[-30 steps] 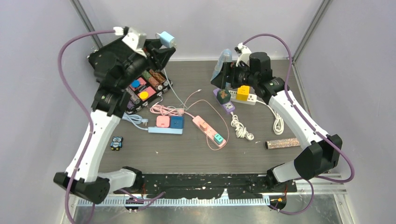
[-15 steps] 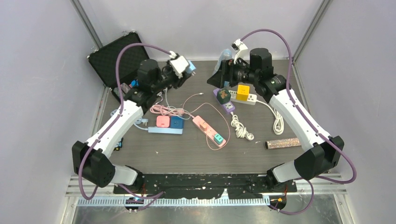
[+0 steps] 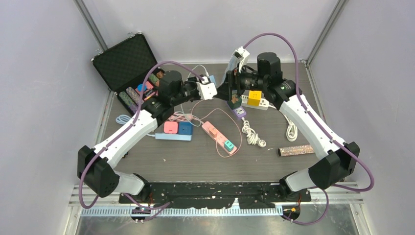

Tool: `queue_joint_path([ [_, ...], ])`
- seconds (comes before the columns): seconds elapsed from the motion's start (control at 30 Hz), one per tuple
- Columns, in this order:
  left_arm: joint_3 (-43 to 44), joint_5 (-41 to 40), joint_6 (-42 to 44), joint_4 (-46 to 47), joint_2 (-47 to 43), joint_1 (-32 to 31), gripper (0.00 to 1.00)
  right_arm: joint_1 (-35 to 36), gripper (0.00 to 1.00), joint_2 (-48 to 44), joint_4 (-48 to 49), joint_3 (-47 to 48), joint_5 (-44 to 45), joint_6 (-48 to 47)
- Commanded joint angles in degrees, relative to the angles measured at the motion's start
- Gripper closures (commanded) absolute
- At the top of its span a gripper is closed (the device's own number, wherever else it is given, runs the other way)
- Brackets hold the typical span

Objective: Insert the plug

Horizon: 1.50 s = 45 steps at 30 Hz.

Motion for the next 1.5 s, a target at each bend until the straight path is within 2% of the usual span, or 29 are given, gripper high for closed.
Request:
queue_joint_path([
  [0.0,0.6,0.0,5.9,-0.2,-0.3,-1.2,1.00,0.4,0.16,-1.0,3.0,0.3,-1.1,-1.8],
  [0.2,0.2,0.7,10.7,-3.1,-0.6,-2.8,1.00,1.0,0.28,1.4,4.8,2.2,3.5,-1.7],
  [0.4,-0.2,0.9,12.8,-3.3,-1.3,-3.9,1.00,1.8,0.42,5.3,1.3,5.7,6.5,-2.4],
  [0.47,-0.3,0.9,13.2,-3.3,-1.5,-4.1,1.00,2.1,0.49,6.2,0.2,6.7,7.0,-2.7],
  [0.53,-0.6,0.9,12.8,-3.0,-1.8,-4.3,1.00,2.3,0.63,6.7,-0.2,7.4,7.2,-2.6],
  [0.57,-0.8,0.5,12.0,-2.4,-2.0,-4.3,0.98,2.3,0.75,6.9,-0.2,7.8,7.2,-2.5],
  [0.6,-0.9,0.0,10.8,-1.5,-2.2,-4.3,0.90,2.4,0.81,6.8,-0.1,8.0,7.2,-2.2],
  [0.63,-1.1,-0.7,9.2,-0.3,-2.3,-4.3,0.78,2.3,0.91,6.9,-0.2,8.3,7.0,-2.1],
  [0.7,-2.7,-2.1,5.6,3.7,-3.2,-4.3,0.47,2.4,0.94,7.0,-0.1,8.9,6.6,-1.6],
  [0.73,-3.8,-2.5,3.9,6.4,-3.9,-4.3,0.08,2.3,0.94,7.0,0.0,9.0,6.5,-1.3],
  [0.77,-4.9,-2.7,2.6,8.3,-4.6,-4.3,0.02,2.4,0.94,6.8,0.5,9.0,6.5,-1.1],
  [1.07,-10.7,-4.3,-14.7,10.1,-12.5,-4.3,0.00,0.5,0.94,7.7,8.6,8.8,7.8,5.1],
  [1.2,-13.6,-15.6,-25.0,11.9,-15.6,-4.2,0.00,-1.0,0.94,8.8,14.3,10.0,9.8,9.2],
  [1.3,-14.1,-28.6,-35.0,8.0,-17.2,-3.9,0.00,-1.6,0.94,9.8,16.1,11.7,11.8,10.1],
  [1.37,-15.5,-34.1,-42.4,4.3,-18.6,-2.3,0.01,-1.6,0.94,10.7,16.2,13.0,12.2,10.0],
  [1.47,-18.2,-34.0,-53.7,-2.8,-20.3,2.7,0.18,-1.6,0.94,12.0,16.1,14.1,11.8,10.2],
])
